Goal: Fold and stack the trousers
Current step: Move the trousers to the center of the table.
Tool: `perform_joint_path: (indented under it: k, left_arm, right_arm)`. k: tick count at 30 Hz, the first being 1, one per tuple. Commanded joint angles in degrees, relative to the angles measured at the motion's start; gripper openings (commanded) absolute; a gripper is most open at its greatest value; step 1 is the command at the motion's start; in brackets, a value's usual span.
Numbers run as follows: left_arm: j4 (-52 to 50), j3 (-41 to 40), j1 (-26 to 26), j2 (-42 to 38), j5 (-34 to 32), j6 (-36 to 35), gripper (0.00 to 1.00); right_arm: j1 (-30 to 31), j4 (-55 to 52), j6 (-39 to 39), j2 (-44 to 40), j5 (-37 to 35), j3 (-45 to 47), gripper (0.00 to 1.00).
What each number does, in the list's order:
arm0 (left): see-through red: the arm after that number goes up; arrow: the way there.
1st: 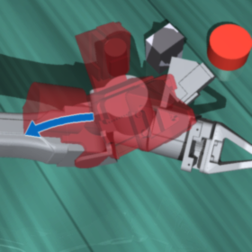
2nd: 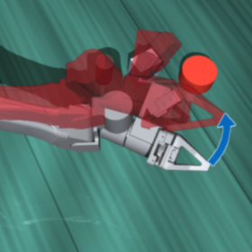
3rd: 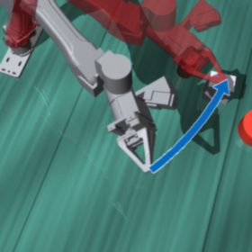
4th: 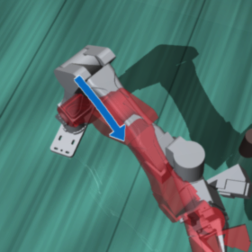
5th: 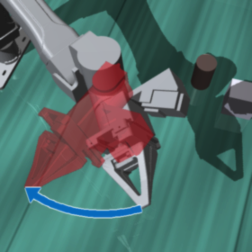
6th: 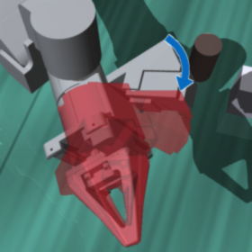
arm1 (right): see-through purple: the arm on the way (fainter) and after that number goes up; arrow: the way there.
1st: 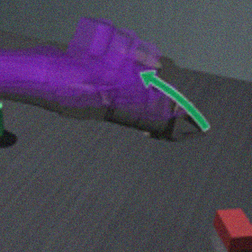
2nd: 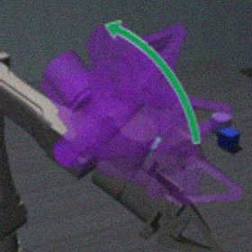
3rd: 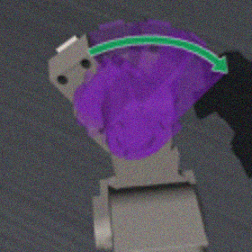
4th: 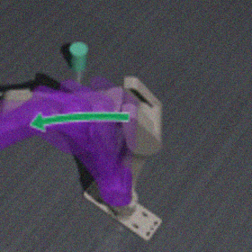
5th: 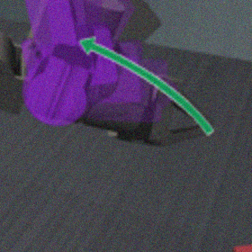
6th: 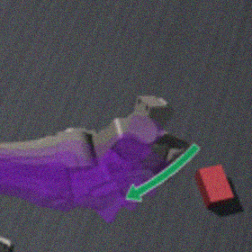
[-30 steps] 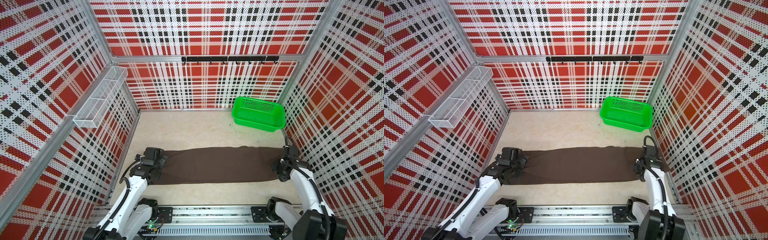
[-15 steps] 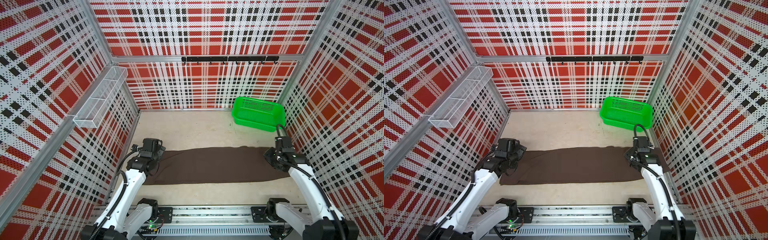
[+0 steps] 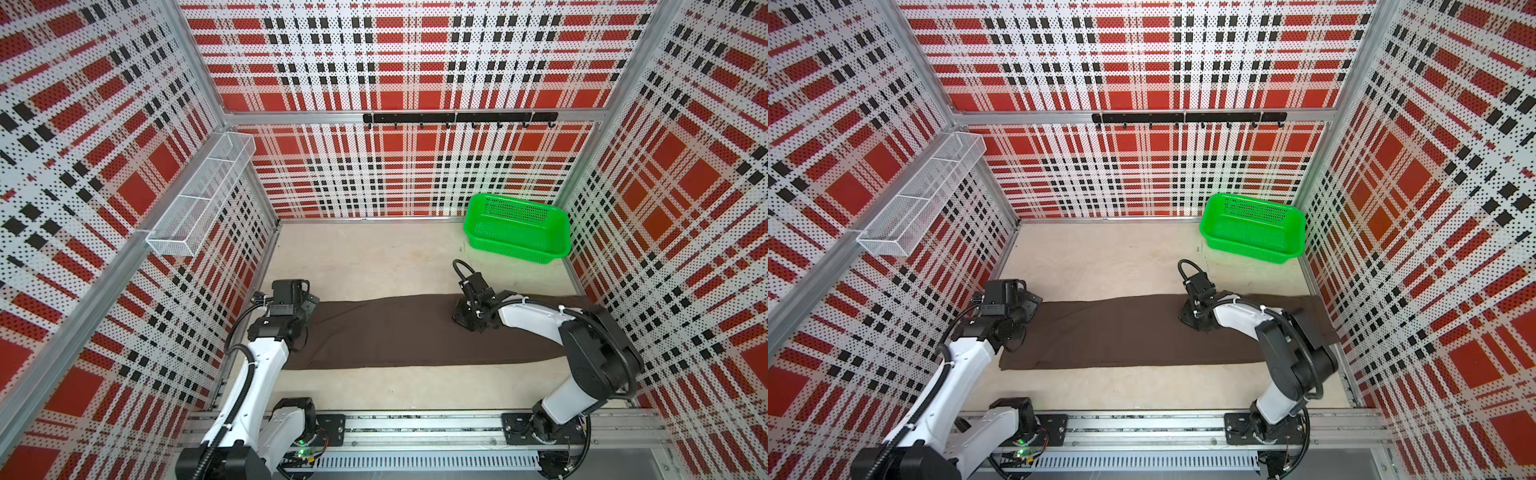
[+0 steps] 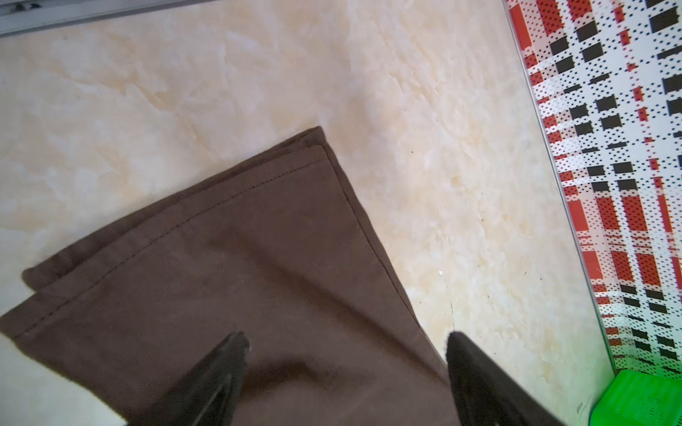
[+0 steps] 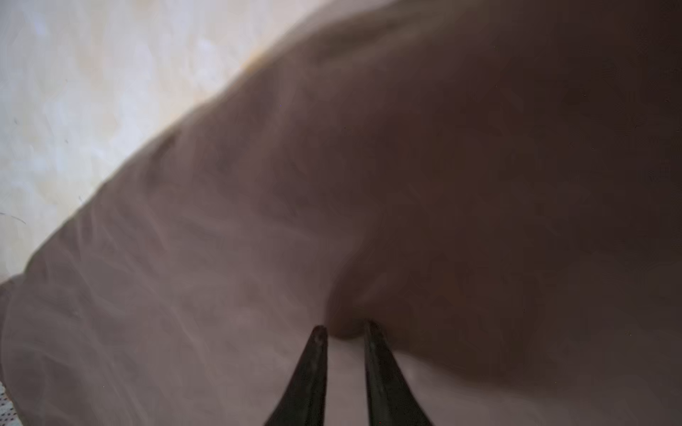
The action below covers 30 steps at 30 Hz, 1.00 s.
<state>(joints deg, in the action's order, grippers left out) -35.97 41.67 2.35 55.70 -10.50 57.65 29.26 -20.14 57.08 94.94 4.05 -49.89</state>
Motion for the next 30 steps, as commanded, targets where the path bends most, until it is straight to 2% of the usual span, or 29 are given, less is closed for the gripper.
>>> perform_joint_path:
  k: [1, 6, 9, 17, 22, 25, 30]
  left_arm:
    - [4.3, -0.4, 1.9, 1.0, 2.0, -5.5, 0.88]
    - [6.3, 0.7, 5.6, 5.7, 4.7, -11.0, 0.88]
    - [7.7, 2.4, 6.5, 9.8, 6.1, -13.6, 0.88]
    - [9.6, 6.9, 6.4, 23.1, 9.1, -18.4, 0.86]
    - [10.0, 12.5, 4.1, 30.8, 8.8, -21.9, 0.83]
    - [7.8, 16.2, 3.4, 35.9, 7.9, -24.8, 0.78]
    - [4.8, 20.3, 3.1, 42.0, 8.4, -29.3, 0.62]
  right_arm:
    - [-0.2, -1.1, -0.4, 4.3, -3.7, 0.8, 0.22]
    - [-5.5, -3.4, 0.5, 2.9, -7.2, 5.0, 0.22]
    - [-9.5, -1.7, 0.9, 0.2, -5.6, 8.5, 0.20]
    - [-12.0, -6.3, 1.4, -2.6, -8.8, 8.2, 0.21]
    - [-13.1, -7.4, -0.2, -4.9, -9.3, 8.4, 0.22]
    - [-13.2, -7.6, -0.7, -5.1, -9.1, 8.1, 0.22]
    - [-13.2, -7.7, -1.1, -5.3, -8.8, 7.9, 0.22]
